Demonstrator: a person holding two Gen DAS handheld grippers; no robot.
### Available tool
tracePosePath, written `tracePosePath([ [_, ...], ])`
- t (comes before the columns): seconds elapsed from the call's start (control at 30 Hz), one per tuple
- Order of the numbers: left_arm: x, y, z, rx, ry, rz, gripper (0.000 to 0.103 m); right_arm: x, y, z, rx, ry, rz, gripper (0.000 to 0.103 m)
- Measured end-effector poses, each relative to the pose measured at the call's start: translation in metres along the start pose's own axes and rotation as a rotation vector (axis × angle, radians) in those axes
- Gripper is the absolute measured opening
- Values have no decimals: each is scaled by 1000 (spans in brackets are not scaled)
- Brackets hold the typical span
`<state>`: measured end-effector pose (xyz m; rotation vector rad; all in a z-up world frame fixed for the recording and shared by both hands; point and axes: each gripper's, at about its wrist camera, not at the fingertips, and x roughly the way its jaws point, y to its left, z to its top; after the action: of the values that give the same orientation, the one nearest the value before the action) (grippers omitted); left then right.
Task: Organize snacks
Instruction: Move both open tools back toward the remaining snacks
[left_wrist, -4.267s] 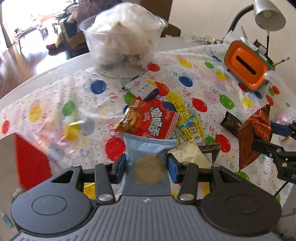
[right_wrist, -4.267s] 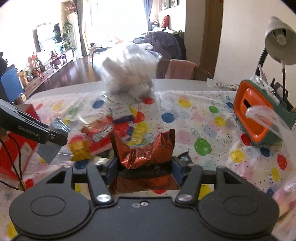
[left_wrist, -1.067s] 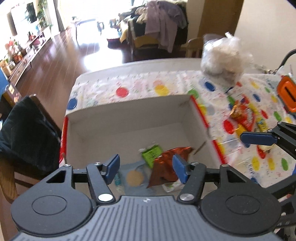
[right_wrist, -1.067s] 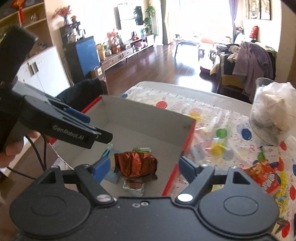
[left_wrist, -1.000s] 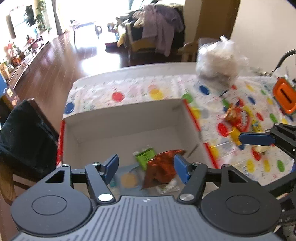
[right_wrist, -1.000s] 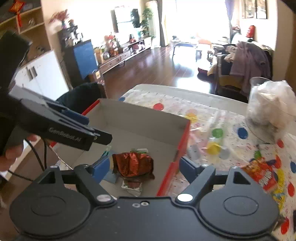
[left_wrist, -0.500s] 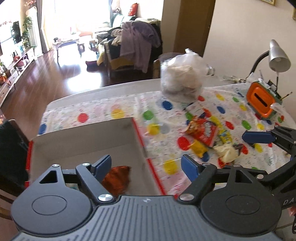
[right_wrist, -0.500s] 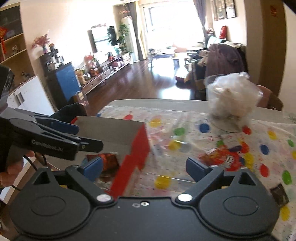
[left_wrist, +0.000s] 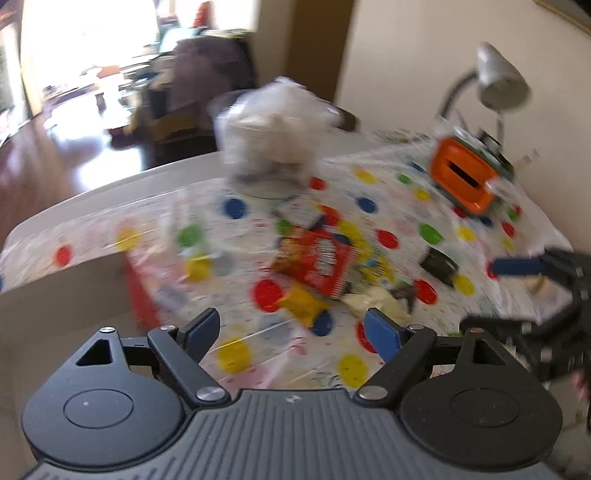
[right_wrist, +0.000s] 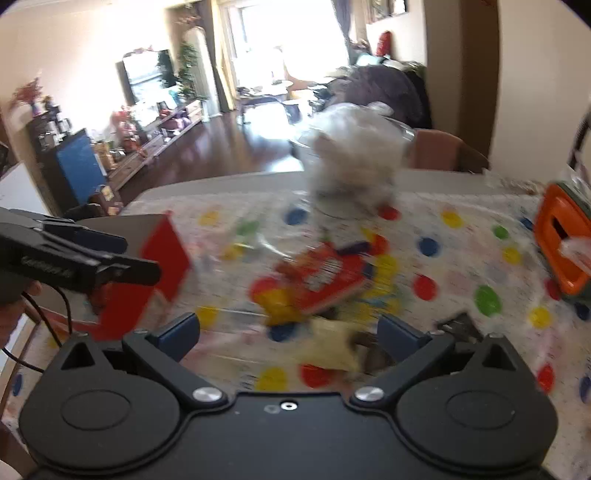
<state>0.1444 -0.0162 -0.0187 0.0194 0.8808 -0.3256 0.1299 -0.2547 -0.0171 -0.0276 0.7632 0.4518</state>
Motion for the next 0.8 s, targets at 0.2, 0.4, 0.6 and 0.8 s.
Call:
tracePosePath([
  [0.2,48,-26,11,142,58,-13,86,6,-57,-12,15,32,-58,103],
  [0.4,88,-38,16,240,89,-17,86,32,-107,-20,4,62,-107,103],
  [0.6,129,-39,18,326,168,-21,86,74,-143,-28,-47,120,-152,101],
  [0.8,162,-33,15,373,232,-15,86,105,-168,-31,-64,184,-168,94],
])
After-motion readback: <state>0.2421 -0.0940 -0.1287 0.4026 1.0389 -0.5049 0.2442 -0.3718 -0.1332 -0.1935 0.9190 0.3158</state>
